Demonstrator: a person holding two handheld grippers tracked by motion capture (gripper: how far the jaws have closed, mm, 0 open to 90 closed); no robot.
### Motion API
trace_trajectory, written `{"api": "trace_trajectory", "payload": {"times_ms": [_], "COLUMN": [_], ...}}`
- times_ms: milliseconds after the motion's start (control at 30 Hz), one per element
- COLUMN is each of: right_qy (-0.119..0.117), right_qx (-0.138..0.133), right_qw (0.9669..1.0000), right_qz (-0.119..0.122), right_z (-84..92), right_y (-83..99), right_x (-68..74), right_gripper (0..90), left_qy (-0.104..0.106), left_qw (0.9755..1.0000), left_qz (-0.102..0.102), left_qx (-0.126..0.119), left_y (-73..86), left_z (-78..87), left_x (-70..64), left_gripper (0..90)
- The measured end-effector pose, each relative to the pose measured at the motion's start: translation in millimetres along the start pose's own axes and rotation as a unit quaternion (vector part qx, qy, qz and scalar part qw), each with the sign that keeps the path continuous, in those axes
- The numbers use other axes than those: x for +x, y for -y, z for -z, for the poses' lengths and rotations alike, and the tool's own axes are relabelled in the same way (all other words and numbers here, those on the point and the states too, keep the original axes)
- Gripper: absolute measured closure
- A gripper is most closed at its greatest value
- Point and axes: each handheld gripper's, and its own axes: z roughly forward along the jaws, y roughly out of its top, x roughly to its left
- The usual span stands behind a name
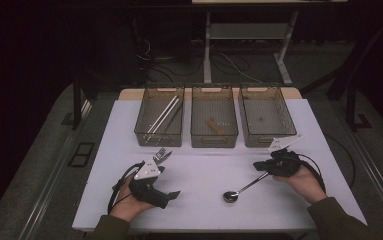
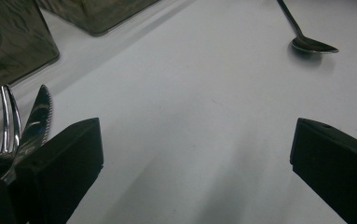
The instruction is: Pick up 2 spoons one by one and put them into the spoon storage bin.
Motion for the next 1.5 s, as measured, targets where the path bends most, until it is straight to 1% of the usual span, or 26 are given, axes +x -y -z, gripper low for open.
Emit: {"api": "trace_trajectory", "payload": {"times_ms": [133,167,200,367,567,667,800,967,1067,1300,1500], "right_qy": [-0.006,-0.009,-0.010,-0.015,-0.020,-0.019,-0.020,-0.027,-0.029,-0.035,-0.038], "right_qx": [0.016,0.018,0.022,0.034,0.039,0.046,0.048,0.055,0.062,0.074,0.085], "right_qw": [0.9999,0.9998,0.9997,0.9992,0.9989,0.9985,0.9983,0.9978,0.9975,0.9965,0.9954], "right_qz": [0.004,0.004,0.010,0.014,0.019,0.022,0.024,0.023,0.018,0.018,0.024], "right_z": [-3.9,-5.3,-6.9,-13.5,-16.9,-18.8,-18.8,-17.7,-17.0,-15.0,-11.8], "right_y": [6.3,6.5,6.2,5.2,5.0,5.2,5.0,5.0,4.8,5.2,7.4], "right_x": [5.2,6.9,7.7,11.6,13.8,14.4,14.8,14.4,14.6,16.0,20.2], "right_gripper": [89.7,89.7,89.7,89.7,89.7,89.7,89.7,89.8,89.8,89.8,89.8], "left_qy": [0.000,0.000,0.000,0.000,0.002,0.001,0.002,0.001,0.001,0.003,0.003], "left_qw": [1.0000,1.0000,1.0000,1.0000,1.0000,1.0000,1.0000,1.0000,1.0000,1.0000,1.0000], "left_qz": [-0.001,-0.001,-0.003,-0.002,-0.003,-0.004,-0.003,-0.004,-0.004,-0.004,-0.005], "left_qx": [0.002,0.001,0.002,0.002,0.003,0.003,0.004,0.004,0.004,0.005,0.006], "left_y": [-0.3,-0.4,-0.5,-0.3,-0.3,-0.4,-0.3,-0.4,-0.1,-0.1,-0.1], "left_z": [-0.2,-0.4,-0.4,-0.4,-0.8,-0.7,-1.2,-0.8,-1.0,-1.4,-1.4], "left_x": [-0.3,-0.8,-0.9,-0.7,-1.2,-1.0,-1.1,-1.0,-1.0,-1.0,-1.1], "left_gripper": [0.9,0.9,0.9,0.9,0.9,0.9,0.9,0.9,0.9,0.9,0.9]}}
